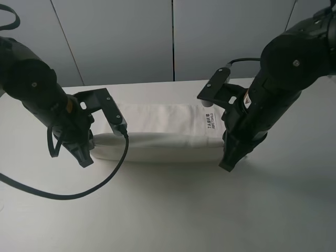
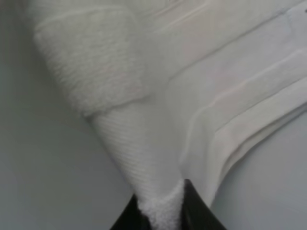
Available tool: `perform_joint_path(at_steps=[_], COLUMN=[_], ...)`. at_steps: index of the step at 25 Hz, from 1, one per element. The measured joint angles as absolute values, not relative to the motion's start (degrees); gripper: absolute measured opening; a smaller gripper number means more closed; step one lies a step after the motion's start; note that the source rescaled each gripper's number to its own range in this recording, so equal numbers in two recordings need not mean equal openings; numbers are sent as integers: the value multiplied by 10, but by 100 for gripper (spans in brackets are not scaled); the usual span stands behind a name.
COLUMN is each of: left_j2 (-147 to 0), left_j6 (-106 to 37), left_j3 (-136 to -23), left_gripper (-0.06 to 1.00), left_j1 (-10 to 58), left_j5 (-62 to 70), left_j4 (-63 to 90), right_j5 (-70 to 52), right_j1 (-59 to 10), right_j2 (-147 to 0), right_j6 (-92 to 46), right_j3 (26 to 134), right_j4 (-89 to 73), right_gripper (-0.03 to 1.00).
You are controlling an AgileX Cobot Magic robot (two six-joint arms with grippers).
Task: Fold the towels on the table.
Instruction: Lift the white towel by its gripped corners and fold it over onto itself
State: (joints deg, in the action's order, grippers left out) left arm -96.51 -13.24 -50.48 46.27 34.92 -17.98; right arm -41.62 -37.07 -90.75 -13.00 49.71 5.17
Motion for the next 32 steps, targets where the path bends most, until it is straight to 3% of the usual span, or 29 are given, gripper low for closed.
perform_joint_path(at_steps=[9,17,32], left_j2=[-959,-956,-959], left_j6=[10,29,68], left_j3=[-511,-578,-595], left_gripper=[0,0,0], left_j1=[448,444,397], left_j5=[300,298,271], left_j4=[-241,-243,-224], right_j5=[-414,-401,-319], right_j1=[-371,-359,-326], right_j2=[-907,-907,-922], right_j6=[-63,39,53], right_j3=[558,558,561], right_j4=[90,171,141], right_gripper=[0,0,0])
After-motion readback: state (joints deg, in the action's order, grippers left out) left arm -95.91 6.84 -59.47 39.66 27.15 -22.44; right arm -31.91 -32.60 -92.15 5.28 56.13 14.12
